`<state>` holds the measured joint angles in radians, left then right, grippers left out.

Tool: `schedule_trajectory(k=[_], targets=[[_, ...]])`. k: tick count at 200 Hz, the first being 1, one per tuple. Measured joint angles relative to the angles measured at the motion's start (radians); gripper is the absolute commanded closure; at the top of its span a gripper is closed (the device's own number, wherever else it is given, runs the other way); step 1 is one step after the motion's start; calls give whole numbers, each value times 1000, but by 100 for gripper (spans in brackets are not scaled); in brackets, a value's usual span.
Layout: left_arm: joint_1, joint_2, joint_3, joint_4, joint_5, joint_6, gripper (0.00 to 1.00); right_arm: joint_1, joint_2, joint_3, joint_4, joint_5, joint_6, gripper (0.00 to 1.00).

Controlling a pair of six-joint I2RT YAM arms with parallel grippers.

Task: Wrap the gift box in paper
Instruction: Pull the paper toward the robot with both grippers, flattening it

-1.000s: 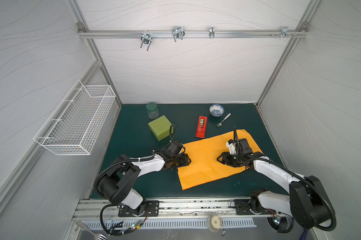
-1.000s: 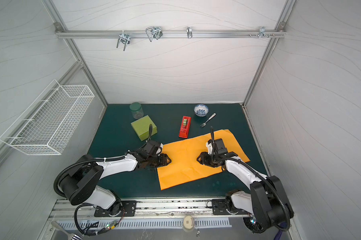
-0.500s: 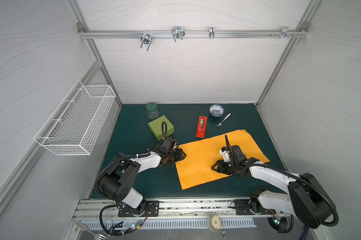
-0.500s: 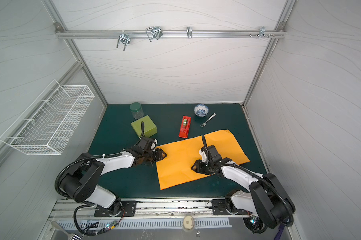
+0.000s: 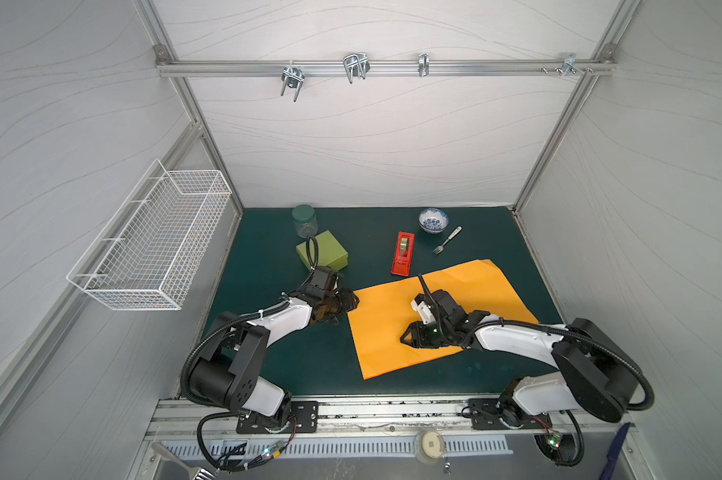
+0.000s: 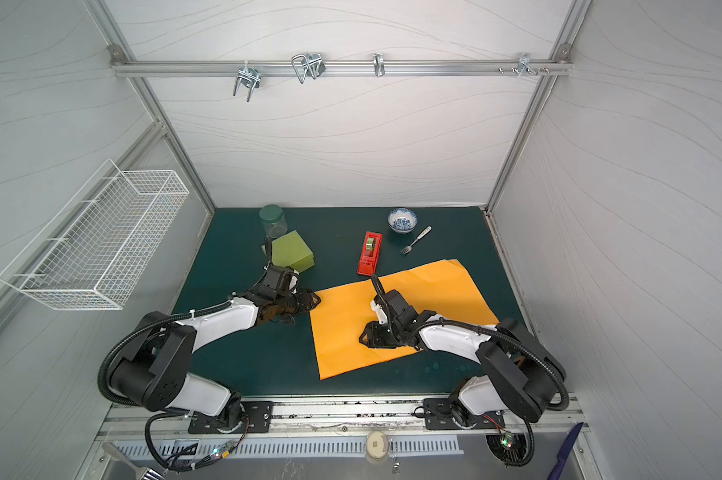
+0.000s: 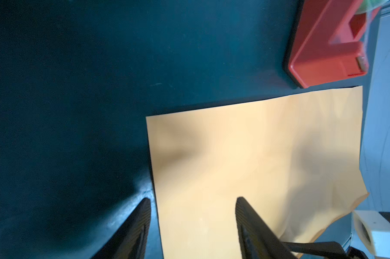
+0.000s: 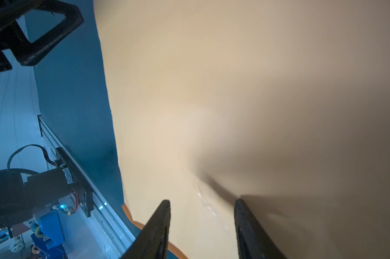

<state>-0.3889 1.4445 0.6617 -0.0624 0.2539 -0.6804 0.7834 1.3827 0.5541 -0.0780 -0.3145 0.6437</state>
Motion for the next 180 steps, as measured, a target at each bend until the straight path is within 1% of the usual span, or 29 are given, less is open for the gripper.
schedule_trajectory(k=[17, 38, 57, 76, 93, 121, 180], targets=[[0, -51, -5, -3, 0, -1, 34, 0, -38, -3, -47, -6, -53, 51], [0, -107, -28, -3, 5, 0, 31, 5, -119, -20, -126, -24, -116, 50], [0, -148, -67, -3, 13, 0, 28, 22, -182, -41, -184, -42, -148, 48], [0, -175, -95, -14, 17, 3, 26, 52, -201, -59, -213, -60, -164, 47], [0, -191, -101, -27, 18, 8, 26, 99, -182, -63, -223, -70, -166, 49], [0, -215, -103, -46, 18, 13, 25, 157, -100, -61, -201, -93, -162, 53], [0, -243, -120, -63, 2, 15, 24, 206, 38, 11, -74, -103, -137, 56]])
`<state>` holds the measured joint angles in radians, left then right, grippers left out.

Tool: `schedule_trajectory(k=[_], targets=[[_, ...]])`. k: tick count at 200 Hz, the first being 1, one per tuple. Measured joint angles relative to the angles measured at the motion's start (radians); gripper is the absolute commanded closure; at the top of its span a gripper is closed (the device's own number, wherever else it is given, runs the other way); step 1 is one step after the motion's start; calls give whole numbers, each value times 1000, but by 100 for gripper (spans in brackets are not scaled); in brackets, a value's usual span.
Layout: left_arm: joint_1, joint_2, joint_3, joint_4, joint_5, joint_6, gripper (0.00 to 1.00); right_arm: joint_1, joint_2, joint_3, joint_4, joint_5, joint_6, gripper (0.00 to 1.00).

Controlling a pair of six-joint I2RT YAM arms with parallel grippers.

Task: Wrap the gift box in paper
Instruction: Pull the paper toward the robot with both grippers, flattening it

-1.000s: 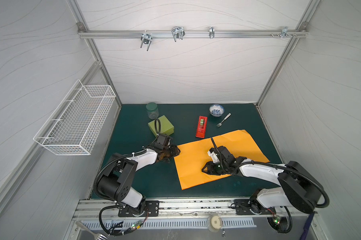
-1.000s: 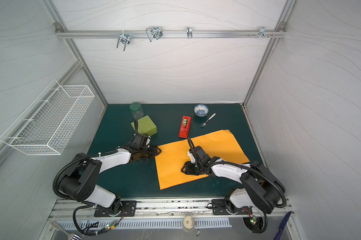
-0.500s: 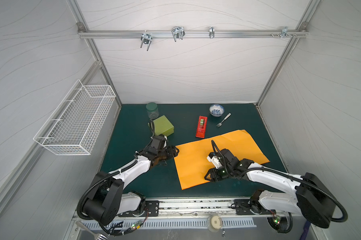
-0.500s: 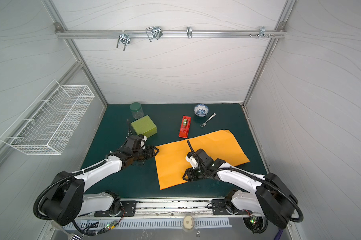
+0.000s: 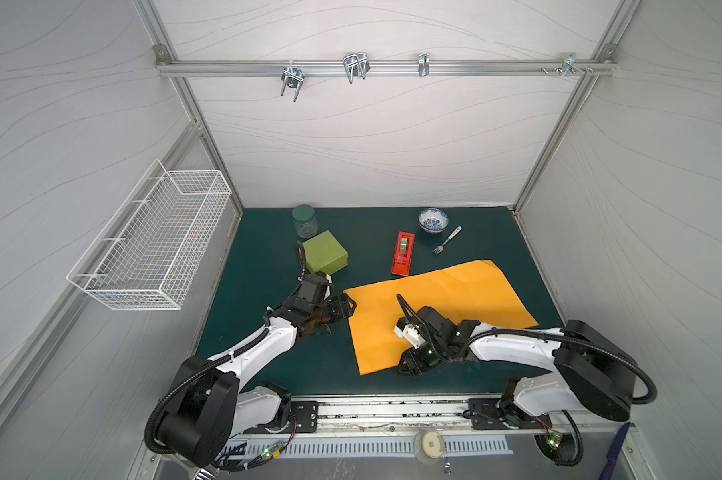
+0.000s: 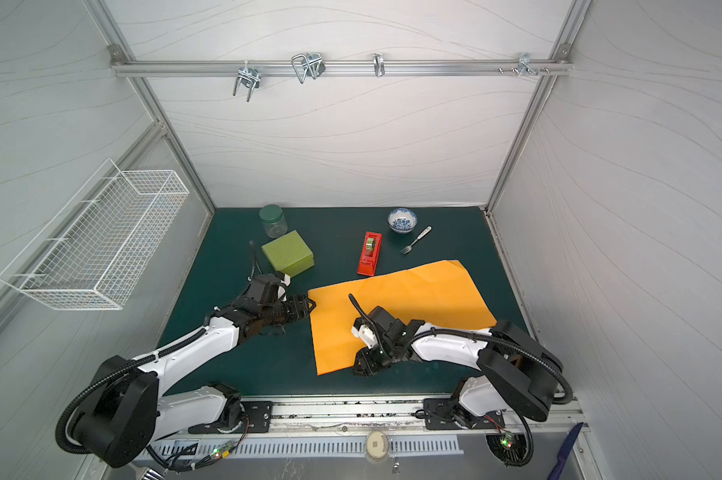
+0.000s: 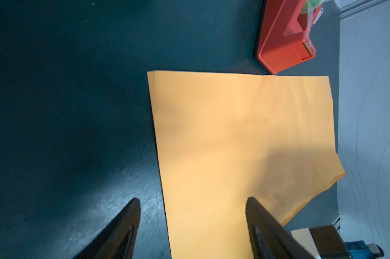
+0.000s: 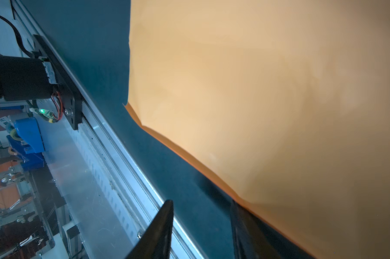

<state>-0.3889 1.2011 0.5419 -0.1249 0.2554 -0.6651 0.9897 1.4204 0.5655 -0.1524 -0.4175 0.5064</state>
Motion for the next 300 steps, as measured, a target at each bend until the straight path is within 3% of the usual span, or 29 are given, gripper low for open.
schedule_trajectory(k=[81, 107, 134, 148, 170, 190, 211, 263, 300], targets=[[5, -57, -35, -23, -65, -1, 19, 19, 222, 169, 204, 4, 30, 56], [5, -73, -40, -23, -48, -1, 21, 18, 200, 166, 230, -24, 25, 53], [-39, -59, -39, 19, -9, -6, 25, -18, 58, 82, 182, -44, 10, 48], [-107, -13, -11, 29, -6, -8, 28, -87, -45, 36, 135, -44, -3, 42], [-185, 117, 56, 74, 11, -25, 33, -285, -167, 3, 61, -9, -10, 39], [-195, 217, 90, 117, 15, -32, 35, -450, -183, 3, 21, 35, -11, 39], [-194, 284, 95, 125, 10, -31, 36, -542, -145, 3, -5, 74, -14, 40], [-174, 253, 19, 177, -23, -32, 37, -544, -34, -8, 10, 76, -21, 47], [-113, 172, -67, 212, -24, -43, 37, -452, 13, 4, 81, 76, 2, 51]])
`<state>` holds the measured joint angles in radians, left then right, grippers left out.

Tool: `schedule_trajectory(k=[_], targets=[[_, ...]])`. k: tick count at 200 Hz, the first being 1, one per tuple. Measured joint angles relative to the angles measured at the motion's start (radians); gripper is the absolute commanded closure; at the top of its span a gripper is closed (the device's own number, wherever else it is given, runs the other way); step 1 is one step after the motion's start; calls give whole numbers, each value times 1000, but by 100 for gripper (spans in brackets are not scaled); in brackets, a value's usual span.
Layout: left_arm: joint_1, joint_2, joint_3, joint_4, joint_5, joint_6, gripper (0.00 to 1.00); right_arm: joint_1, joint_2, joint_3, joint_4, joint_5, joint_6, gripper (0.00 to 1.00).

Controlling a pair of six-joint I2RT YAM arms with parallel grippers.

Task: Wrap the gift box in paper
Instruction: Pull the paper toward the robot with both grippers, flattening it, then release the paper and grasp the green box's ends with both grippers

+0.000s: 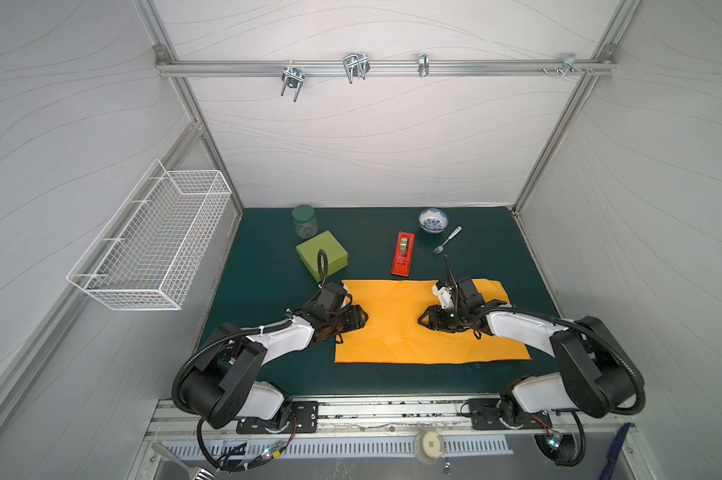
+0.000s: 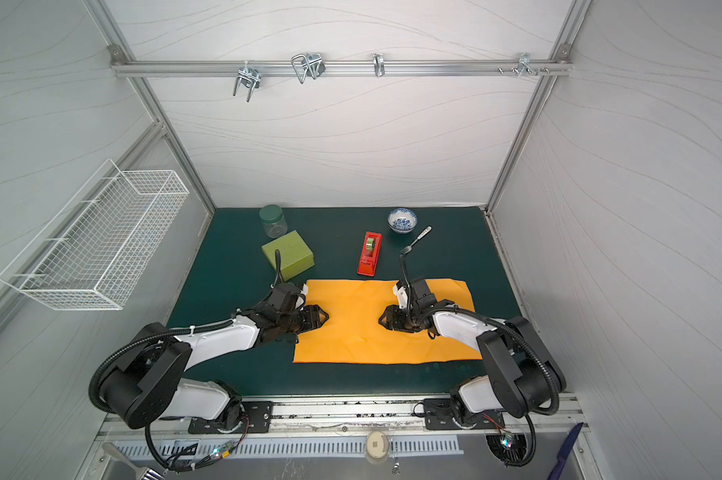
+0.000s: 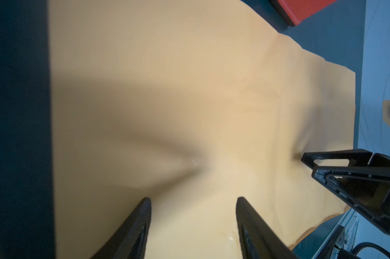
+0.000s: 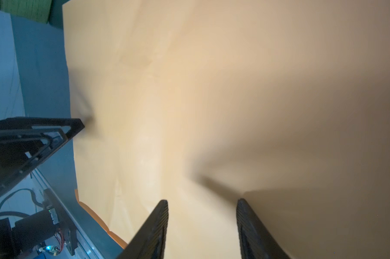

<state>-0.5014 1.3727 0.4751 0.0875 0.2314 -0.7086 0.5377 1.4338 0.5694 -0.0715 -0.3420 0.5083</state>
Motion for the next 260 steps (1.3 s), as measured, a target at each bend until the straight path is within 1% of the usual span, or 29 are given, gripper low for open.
schedule_trajectory(k=[39, 55, 86, 104, 119, 136, 146, 158, 168, 176, 195, 218, 234, 260], targets=[[41, -125, -78, -43, -34, -4, 37, 100, 92, 71, 45, -14, 15, 53], [50, -188, -97, -93, -54, -7, 35, 118, 102, 92, 29, -15, 0, 52], [71, -312, -90, -174, -106, -1, 27, 92, 33, 122, -51, 12, -50, 47], [101, -333, -55, -216, -127, 5, 25, 77, -5, 153, -74, 21, -67, 45], [150, -323, -6, -235, -132, 14, 23, 83, -10, 182, -73, 31, -68, 40], [228, -279, 74, -231, -129, 17, 21, 116, 13, 232, -69, 45, -65, 31], [269, -241, 114, -215, -126, 17, 19, 142, 44, 274, -54, 55, -61, 28], [332, -171, 180, -190, -120, 18, 17, 175, 91, 336, -19, 73, -56, 23], [371, -114, 229, -172, -118, 21, 15, 193, 133, 385, 22, 81, -43, 15], [406, -61, 273, -160, -118, 21, 14, 204, 166, 421, 56, 84, -39, 12], [465, 72, 380, -146, -118, 27, 13, 214, 281, 539, 121, 95, -23, 11], [506, 210, 476, -132, -112, 33, 12, 213, 419, 676, 176, 107, -7, 10], [525, 294, 530, -142, -92, 42, 14, 206, 494, 749, 187, 111, 2, 10], [534, 393, 607, -151, -42, 63, 20, 189, 611, 887, 196, 100, 19, 10]])
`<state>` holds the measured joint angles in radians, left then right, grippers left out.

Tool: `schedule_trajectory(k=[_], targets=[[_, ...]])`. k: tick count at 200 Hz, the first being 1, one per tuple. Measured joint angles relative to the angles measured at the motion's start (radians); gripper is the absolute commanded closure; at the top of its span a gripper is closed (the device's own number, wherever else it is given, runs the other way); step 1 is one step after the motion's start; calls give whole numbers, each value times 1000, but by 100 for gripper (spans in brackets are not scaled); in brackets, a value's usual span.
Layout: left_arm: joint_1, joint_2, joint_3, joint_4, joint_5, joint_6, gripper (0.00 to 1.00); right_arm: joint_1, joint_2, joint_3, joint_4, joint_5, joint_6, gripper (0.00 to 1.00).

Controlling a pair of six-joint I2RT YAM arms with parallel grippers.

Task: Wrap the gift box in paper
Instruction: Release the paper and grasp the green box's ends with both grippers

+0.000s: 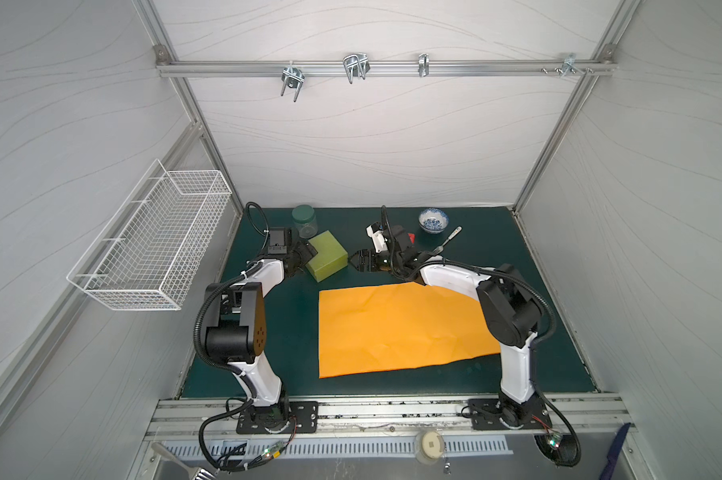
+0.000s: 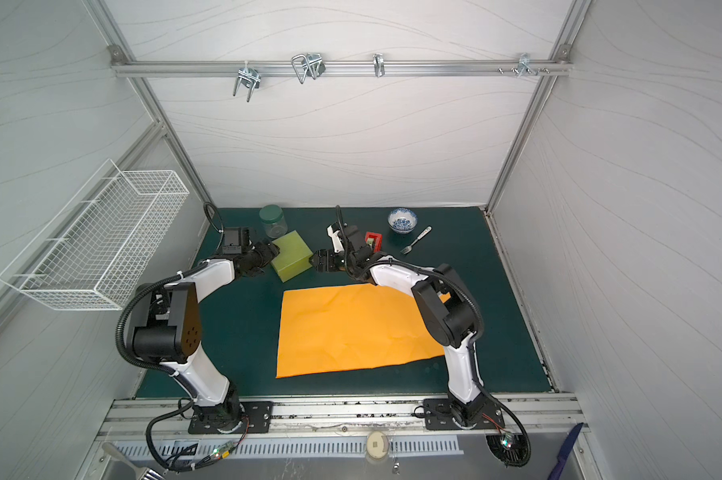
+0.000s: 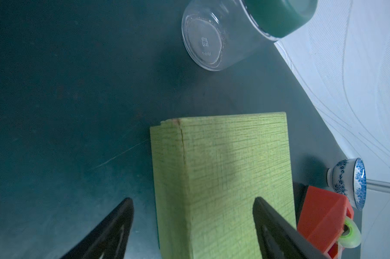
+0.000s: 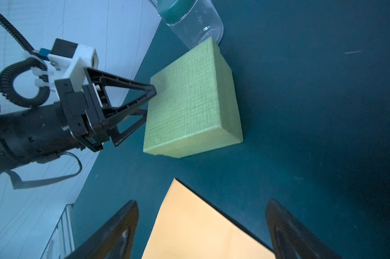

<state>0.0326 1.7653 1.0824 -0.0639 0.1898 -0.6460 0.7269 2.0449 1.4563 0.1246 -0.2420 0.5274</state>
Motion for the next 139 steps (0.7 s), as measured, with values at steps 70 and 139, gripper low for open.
schedule_trajectory(k=[70, 139], targets=[[-23, 92, 65, 2, 161, 73, 32, -78, 124, 157, -13, -48, 21, 11], [-81, 98, 74, -7, 207, 119, 29, -109, 312, 412, -86, -99, -2, 18]])
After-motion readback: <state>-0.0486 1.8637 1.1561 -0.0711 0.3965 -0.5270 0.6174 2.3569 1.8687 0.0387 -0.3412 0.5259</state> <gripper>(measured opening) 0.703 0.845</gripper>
